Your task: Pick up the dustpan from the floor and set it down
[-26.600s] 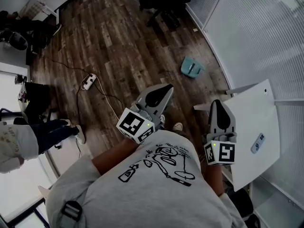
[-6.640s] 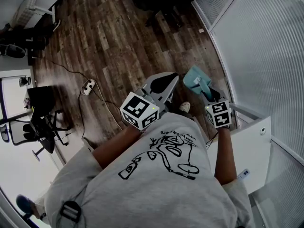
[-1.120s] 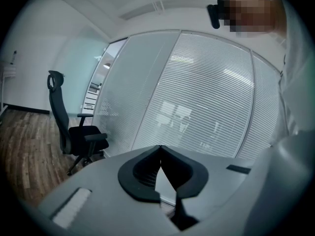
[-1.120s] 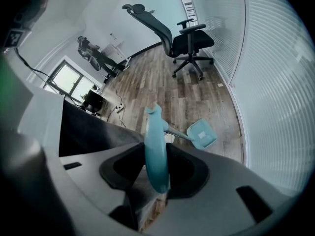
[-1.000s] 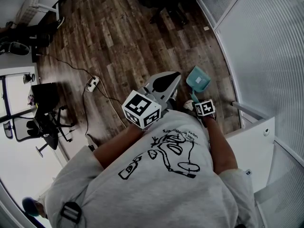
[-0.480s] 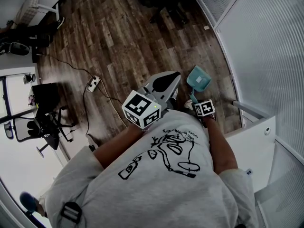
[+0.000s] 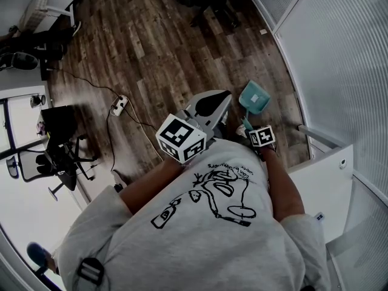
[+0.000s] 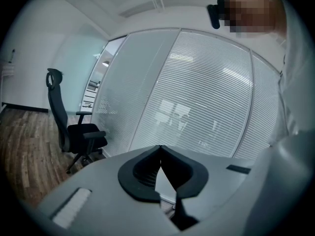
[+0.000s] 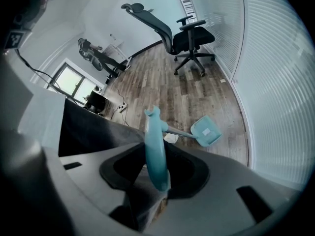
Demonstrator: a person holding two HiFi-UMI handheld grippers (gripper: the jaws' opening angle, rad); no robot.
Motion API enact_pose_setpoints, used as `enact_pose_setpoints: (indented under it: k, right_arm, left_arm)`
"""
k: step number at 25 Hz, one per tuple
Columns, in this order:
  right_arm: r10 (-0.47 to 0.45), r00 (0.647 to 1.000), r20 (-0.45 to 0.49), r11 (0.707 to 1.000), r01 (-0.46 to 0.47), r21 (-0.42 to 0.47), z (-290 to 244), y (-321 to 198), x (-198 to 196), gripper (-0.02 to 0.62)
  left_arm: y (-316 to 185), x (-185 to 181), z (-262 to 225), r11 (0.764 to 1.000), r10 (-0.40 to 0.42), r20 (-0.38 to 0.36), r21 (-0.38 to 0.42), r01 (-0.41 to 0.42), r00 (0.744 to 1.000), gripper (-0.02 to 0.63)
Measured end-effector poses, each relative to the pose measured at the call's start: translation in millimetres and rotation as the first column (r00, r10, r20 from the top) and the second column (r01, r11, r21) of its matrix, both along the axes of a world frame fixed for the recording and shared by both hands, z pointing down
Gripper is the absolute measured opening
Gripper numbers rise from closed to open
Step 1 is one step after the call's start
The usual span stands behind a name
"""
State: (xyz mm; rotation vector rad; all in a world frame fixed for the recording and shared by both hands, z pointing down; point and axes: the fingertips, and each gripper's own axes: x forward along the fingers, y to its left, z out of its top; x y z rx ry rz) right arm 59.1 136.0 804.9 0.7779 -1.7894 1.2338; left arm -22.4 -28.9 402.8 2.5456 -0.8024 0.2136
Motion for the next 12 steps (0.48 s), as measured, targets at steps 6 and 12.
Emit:
enact_pose_setpoints:
  k: [6, 12]
  right_arm:
    - [0.053, 0.996, 0.077, 0.998, -0.056, 0.035, -10.8, -8.9, 0.1, 0.126]
    - [0.125, 0.986, 0.107, 0.988, -0.133, 0.072, -21.8, -19.9, 14.7, 0.126]
  left_arm:
    - [-0.8, 3.0, 0.3, 1.000, 0.006, -0.002, 0.003, -0.006, 1.000, 0.002]
    - [-1.2, 6.1, -1.6, 1.000, 0.013, -0.009, 0.007, -0.013, 1.000, 0.002]
